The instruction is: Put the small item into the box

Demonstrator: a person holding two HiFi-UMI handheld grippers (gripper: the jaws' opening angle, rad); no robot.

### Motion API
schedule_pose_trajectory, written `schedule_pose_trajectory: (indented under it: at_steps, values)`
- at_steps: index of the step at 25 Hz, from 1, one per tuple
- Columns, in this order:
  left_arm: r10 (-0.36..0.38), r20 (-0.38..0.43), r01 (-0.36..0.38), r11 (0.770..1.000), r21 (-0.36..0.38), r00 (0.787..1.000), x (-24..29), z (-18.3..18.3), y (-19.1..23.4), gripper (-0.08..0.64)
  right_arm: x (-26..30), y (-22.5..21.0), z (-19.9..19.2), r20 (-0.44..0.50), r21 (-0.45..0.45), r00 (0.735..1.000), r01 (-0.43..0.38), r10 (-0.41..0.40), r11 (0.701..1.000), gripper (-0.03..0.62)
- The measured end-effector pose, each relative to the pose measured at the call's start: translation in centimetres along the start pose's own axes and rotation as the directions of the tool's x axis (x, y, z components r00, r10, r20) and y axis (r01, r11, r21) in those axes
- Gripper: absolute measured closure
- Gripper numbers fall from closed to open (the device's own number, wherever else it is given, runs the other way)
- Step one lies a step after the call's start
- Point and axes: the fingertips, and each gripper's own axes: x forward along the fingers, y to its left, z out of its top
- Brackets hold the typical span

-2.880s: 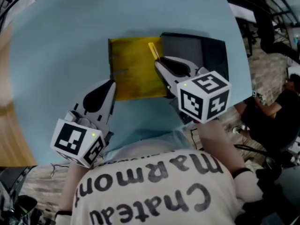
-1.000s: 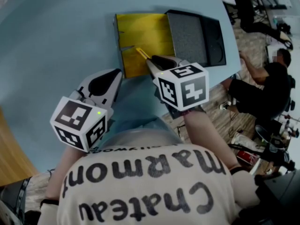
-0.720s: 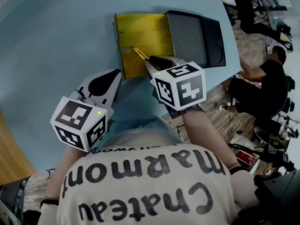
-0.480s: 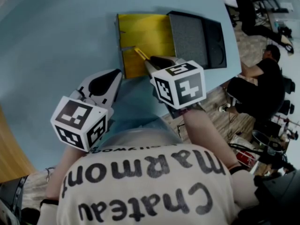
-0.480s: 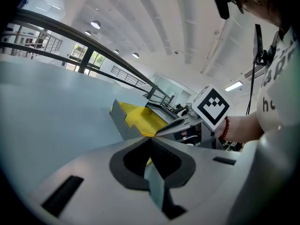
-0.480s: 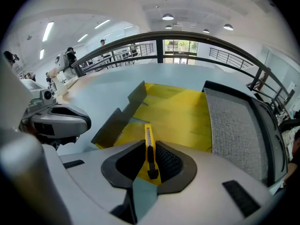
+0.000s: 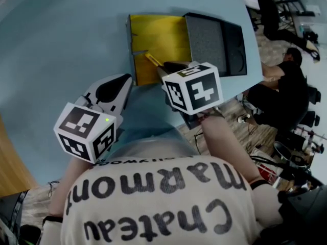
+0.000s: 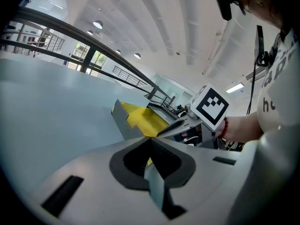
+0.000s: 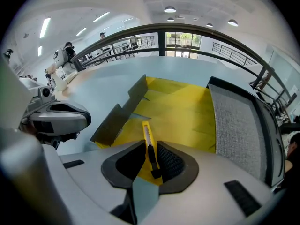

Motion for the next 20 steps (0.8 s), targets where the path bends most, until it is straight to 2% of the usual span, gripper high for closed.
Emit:
schedule_pose_trajectory:
  at_steps: [8,20]
  values:
    - [-0.013,-0.01,0.013,1.0,-0.009,1.0,0.14,-0.52,-0.23,0.558,0.41,0.53,-0.56,-0.068,0.008,0.996,-0.049,0.049,0.999,0.506]
    - [-0.011,-0.013,0.011,1.0,-0.016,1.0,-0.09,-0.12,-0.19,0.558,-0.12,0.31,-0.07,-0.037,0.011,0.999,-0.038,0.038,0.999,0.502]
